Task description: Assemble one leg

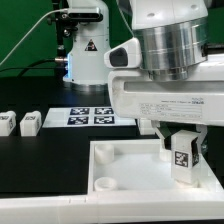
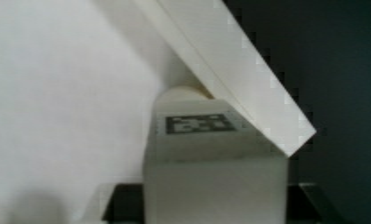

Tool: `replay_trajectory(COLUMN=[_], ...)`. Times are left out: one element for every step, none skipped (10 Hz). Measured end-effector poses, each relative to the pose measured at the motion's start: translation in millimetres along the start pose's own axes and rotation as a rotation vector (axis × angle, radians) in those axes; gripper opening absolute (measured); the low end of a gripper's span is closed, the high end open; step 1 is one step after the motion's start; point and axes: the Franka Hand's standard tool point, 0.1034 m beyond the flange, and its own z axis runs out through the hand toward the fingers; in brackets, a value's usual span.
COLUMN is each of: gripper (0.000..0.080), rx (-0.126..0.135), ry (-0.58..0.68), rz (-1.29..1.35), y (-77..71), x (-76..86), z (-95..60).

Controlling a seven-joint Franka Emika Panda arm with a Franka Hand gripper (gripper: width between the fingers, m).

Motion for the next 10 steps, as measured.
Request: replay_trajectory(gripper=[0.03,0.03,0.03,0.03,0.03,0.0299,0.0299,0.0299,0.0366,0.0551], rx=[0.004,-0.014,-0.029,-0.028,-0.027,-0.02,-0.014,-0.013,-0.012,-0.011], ry=[-0.005,-0.021,-0.038,-0.04,-0.05,-0.064,-0.059,-0.058,-0.06,-0.06], rz=[0.131,0.324,0.498,0.659,0.829,0.99,1.075,0.985,0.983,0.921], y=[0.6,0.4,0.4,0.6,-1.2,-1.4,-1.4,-1.4,-1.8,-1.8], x=[0.4,5.5,7.1,5.3,1.9,1.4,1.0,0.5,-0.1,-0.1], z=[0.3,1.6,1.8,2.3,2.9,3.9,5.1,5.3,5.4,5.5])
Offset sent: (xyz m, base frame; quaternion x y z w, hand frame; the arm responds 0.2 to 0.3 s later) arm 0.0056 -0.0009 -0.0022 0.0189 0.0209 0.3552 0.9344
